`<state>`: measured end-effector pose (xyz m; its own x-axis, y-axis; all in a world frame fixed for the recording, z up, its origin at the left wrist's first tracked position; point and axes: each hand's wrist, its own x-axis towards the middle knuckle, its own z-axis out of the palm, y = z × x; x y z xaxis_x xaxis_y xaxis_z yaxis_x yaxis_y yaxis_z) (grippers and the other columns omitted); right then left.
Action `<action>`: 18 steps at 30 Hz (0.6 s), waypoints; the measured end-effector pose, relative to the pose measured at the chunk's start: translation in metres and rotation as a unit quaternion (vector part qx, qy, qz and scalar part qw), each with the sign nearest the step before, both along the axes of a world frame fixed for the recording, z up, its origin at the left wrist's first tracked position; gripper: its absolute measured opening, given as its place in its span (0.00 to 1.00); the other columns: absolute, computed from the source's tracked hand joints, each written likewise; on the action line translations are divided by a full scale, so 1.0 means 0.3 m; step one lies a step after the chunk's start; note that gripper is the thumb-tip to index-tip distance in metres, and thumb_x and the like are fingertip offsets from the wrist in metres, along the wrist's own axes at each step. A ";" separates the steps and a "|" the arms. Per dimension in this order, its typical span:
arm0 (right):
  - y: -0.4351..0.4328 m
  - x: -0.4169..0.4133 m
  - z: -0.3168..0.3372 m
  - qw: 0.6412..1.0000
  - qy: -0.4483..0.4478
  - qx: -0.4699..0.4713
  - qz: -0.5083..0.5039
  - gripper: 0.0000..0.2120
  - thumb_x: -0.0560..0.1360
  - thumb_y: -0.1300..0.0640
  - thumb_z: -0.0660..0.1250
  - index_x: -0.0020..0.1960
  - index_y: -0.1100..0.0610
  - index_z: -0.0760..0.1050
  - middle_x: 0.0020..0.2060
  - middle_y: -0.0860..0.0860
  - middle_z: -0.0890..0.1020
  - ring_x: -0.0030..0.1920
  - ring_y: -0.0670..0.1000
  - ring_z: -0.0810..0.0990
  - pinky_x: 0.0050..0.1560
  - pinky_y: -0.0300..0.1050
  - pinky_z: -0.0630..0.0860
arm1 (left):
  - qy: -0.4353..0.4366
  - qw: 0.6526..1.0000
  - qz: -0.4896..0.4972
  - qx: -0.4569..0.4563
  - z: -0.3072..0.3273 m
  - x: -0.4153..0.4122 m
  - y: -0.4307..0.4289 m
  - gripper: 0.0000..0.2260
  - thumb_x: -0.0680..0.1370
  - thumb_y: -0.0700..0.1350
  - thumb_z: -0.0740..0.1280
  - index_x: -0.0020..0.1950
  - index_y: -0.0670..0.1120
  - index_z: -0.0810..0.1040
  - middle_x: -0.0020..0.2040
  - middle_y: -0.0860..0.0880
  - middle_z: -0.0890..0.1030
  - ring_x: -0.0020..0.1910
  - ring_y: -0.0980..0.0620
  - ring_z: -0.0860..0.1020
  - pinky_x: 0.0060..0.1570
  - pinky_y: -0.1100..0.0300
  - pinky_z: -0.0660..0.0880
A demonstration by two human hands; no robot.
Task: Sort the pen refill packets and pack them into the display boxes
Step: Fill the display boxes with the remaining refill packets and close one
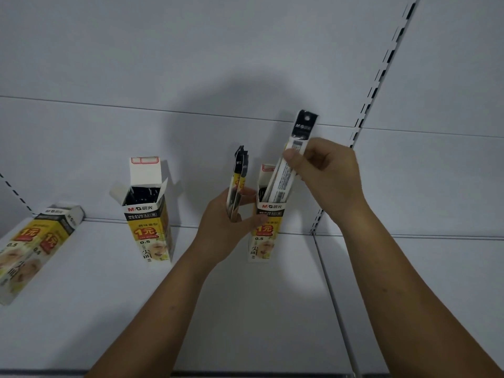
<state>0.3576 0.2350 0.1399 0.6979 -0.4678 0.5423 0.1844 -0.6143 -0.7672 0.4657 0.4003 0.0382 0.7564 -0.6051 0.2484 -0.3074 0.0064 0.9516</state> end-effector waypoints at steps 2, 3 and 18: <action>0.002 0.002 -0.010 0.997 0.052 -0.049 0.035 0.16 0.79 0.53 0.74 0.33 0.48 0.76 0.29 0.43 0.78 0.31 0.40 0.73 0.35 0.29 0.68 | -0.003 1.000 0.002 0.001 0.000 0.001 0.002 0.17 0.72 0.47 0.81 0.58 0.54 0.80 0.55 0.58 0.86 0.44 0.34 0.80 0.44 0.44 0.80; -0.004 0.005 -0.020 0.993 0.081 -0.069 0.044 0.14 0.78 0.52 0.74 0.34 0.49 0.78 0.31 0.42 0.80 0.32 0.39 0.75 0.36 0.28 0.68 | -0.006 1.000 0.002 0.002 0.001 0.002 0.002 0.18 0.72 0.48 0.81 0.58 0.54 0.80 0.55 0.58 0.86 0.46 0.34 0.81 0.44 0.45 0.80; 0.001 -0.002 -0.022 0.979 0.136 -0.130 0.085 0.07 0.78 0.56 0.74 0.42 0.52 0.80 0.33 0.44 0.77 0.34 0.42 0.71 0.36 0.30 0.66 | -0.014 1.000 0.002 -0.007 0.028 -0.015 0.009 0.16 0.72 0.44 0.81 0.55 0.56 0.80 0.52 0.63 0.85 0.47 0.31 0.79 0.43 0.49 0.78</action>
